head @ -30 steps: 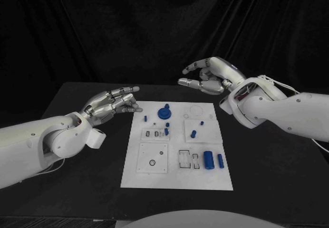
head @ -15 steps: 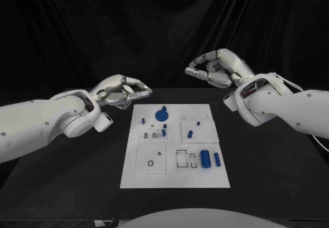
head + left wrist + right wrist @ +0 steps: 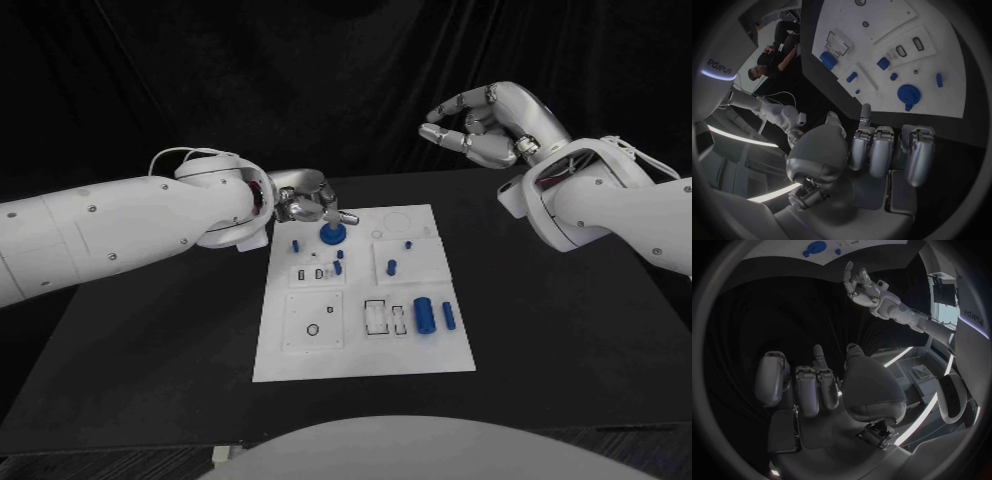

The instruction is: Assemble the parts on the task board

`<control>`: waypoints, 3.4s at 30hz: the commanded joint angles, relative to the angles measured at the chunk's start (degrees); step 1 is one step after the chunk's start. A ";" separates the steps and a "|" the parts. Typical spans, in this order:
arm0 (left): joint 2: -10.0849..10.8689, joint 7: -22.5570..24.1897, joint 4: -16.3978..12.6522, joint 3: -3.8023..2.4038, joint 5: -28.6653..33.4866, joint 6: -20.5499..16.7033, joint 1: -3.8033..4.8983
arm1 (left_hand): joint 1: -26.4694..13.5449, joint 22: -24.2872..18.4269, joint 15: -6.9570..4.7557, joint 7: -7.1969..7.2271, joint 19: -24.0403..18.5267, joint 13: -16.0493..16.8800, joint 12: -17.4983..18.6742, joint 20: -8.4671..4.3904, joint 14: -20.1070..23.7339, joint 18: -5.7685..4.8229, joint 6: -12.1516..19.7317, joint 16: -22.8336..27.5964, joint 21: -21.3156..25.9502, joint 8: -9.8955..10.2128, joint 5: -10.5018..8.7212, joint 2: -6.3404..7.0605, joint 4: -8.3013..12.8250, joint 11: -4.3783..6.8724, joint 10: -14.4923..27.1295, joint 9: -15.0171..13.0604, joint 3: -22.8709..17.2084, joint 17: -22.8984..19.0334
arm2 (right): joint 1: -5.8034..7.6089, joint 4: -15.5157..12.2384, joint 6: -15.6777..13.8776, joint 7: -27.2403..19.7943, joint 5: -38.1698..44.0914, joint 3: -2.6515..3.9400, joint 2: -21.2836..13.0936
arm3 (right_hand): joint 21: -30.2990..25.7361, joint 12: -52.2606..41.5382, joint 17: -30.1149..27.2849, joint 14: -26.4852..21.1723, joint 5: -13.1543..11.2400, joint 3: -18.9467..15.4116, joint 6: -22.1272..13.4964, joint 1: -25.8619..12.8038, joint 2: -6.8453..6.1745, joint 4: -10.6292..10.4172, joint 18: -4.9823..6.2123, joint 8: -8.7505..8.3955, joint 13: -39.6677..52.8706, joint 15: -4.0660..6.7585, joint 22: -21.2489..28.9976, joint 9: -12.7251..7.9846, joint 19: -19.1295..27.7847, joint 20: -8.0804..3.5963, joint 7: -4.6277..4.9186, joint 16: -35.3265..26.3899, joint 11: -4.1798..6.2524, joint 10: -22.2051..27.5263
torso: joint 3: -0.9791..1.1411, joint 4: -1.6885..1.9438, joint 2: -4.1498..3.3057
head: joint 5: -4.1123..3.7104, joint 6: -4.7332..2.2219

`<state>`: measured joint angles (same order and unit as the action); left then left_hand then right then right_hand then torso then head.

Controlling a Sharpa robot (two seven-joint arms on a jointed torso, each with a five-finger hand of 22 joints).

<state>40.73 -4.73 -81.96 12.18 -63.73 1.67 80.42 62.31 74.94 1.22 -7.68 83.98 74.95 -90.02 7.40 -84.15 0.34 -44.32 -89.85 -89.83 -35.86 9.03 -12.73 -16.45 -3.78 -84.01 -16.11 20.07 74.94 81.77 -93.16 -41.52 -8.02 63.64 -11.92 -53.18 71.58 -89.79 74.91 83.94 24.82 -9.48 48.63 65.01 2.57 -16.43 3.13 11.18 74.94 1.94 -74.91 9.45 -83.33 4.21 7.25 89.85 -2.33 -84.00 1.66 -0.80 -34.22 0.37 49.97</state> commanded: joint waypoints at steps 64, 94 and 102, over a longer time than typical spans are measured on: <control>-10.47 -21.90 10.80 -0.04 -4.39 15.20 -3.93 | -6.14 15.06 -4.37 4.98 6.02 15.05 0.02 -3.99 -5.85 -0.34 -16.51 -0.15 -0.17 12.01 -6.07 3.79 0.47 4.63 -5.99 -17.07 -7.82 15.06 | -4.42 4.36 7.25 1.38 2.49 0.04 0.41 | 1.45 -0.21 15.09 6.06 -1.21 -0.12 3.10 9.09 0.92 1.56 0.52 -0.10 15.06 -0.58 -10.30 -0.53 -0.72 0.47 0.04 0.15 -0.36 -6.00 | 0.48 -0.83 1.90 | 1.77 0.03; -14.31 -19.47 15.30 -0.05 -4.39 16.34 -6.21 | -2.72 15.06 -3.92 4.32 6.02 15.05 0.02 -3.66 -5.85 -0.34 -13.30 -0.15 -0.17 14.78 -1.88 3.32 4.33 4.11 -5.99 -21.79 -11.40 15.06 | -4.94 4.93 8.86 1.36 2.49 0.04 1.38 | -0.67 -0.21 15.09 6.06 -0.52 -0.25 2.99 9.16 1.33 1.05 0.97 -0.34 15.06 -0.65 -9.68 -0.69 0.09 0.52 0.13 0.15 -0.46 -6.00 | 0.45 -0.84 2.04 | 2.91 0.03; -14.86 -19.27 16.16 -0.05 -4.39 17.26 -6.30 | -2.20 15.06 -3.93 4.43 6.02 15.05 0.02 -3.64 -5.85 -0.34 -13.63 -0.15 -0.17 15.07 -1.16 3.11 5.02 4.15 -5.99 -22.28 -12.15 15.06 | -4.95 5.11 9.20 1.45 2.49 0.04 1.70 | -0.82 -0.21 15.09 6.06 -0.46 -0.25 2.96 9.20 1.37 1.03 1.00 -0.37 15.06 -0.66 -9.64 -0.71 0.15 0.53 0.14 0.15 -0.46 -6.00 | 0.46 -0.79 2.08 | 2.78 0.03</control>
<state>26.03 -25.18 -65.86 12.19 -68.09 17.64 74.24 59.57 74.95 -2.87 -3.48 84.06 74.91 -90.03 3.80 -83.95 0.36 -57.93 -89.85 -89.83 -21.08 7.65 -9.68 -11.61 0.49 -84.04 -38.34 8.02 74.90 76.95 -88.09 -32.91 -6.57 65.82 -11.93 -51.51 71.10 -89.79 74.91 83.90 24.18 -9.63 51.49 73.98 3.69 -15.17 3.13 11.19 74.95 1.58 -74.91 8.81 -83.53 4.83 7.25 89.85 -2.32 -84.00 2.11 -1.64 -32.16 3.15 50.01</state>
